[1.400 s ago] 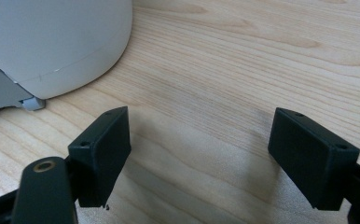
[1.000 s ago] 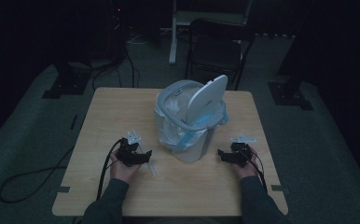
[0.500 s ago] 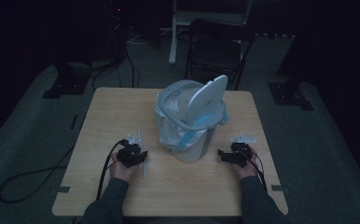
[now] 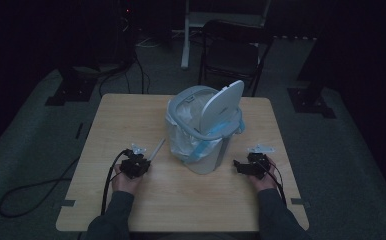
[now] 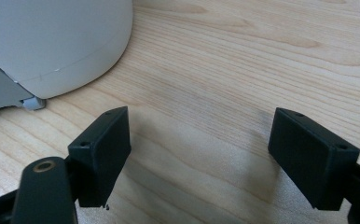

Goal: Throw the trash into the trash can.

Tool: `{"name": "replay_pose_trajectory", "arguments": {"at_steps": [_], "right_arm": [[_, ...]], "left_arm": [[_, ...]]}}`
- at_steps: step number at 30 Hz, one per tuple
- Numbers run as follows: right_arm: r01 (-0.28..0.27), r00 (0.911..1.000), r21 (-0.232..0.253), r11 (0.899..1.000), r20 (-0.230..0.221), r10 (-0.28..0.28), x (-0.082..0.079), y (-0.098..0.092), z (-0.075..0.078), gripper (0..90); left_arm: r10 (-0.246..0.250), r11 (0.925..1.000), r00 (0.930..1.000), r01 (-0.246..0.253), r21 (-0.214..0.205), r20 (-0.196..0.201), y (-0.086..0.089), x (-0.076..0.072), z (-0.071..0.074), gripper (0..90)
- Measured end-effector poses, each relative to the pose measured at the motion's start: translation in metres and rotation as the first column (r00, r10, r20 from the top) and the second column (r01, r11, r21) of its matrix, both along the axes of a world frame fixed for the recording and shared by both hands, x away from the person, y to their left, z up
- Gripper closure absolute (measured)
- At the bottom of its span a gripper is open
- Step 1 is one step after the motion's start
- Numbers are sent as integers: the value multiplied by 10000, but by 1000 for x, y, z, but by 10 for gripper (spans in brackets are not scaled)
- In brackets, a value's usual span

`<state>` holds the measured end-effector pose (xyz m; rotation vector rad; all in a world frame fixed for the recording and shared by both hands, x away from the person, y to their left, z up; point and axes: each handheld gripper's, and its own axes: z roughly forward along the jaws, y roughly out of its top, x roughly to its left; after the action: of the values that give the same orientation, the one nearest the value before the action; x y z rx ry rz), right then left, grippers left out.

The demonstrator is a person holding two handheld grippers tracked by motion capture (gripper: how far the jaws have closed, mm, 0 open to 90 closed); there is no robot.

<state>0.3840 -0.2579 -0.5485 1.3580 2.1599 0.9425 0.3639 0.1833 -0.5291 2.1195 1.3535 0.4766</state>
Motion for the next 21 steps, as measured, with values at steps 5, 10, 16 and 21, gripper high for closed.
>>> {"name": "replay_pose_trajectory", "arguments": {"at_steps": [5, 10, 16, 21], "right_arm": [[1, 10000, 2, 10000, 1, -1, 0, 0, 0, 198], [0, 10000, -1, 10000, 0, 0, 0, 0, 0, 198], [2, 10000, 1, 10000, -4, -2, 0, 0, 0, 198], [2, 10000, 0, 10000, 0, -2, 0, 0, 0, 198]], "left_arm": [[-16, 9999, 10000, 16, 101, -48, 3, -1, 1, 756], [-165, 9997, 9998, 167, 191, -101, 10, -10, 1, 690], [-287, 9992, 9994, 293, 269, -217, 19, -19, 2, 710], [-254, 9995, 9993, 258, 157, -274, 22, -18, 3, 792]]}}
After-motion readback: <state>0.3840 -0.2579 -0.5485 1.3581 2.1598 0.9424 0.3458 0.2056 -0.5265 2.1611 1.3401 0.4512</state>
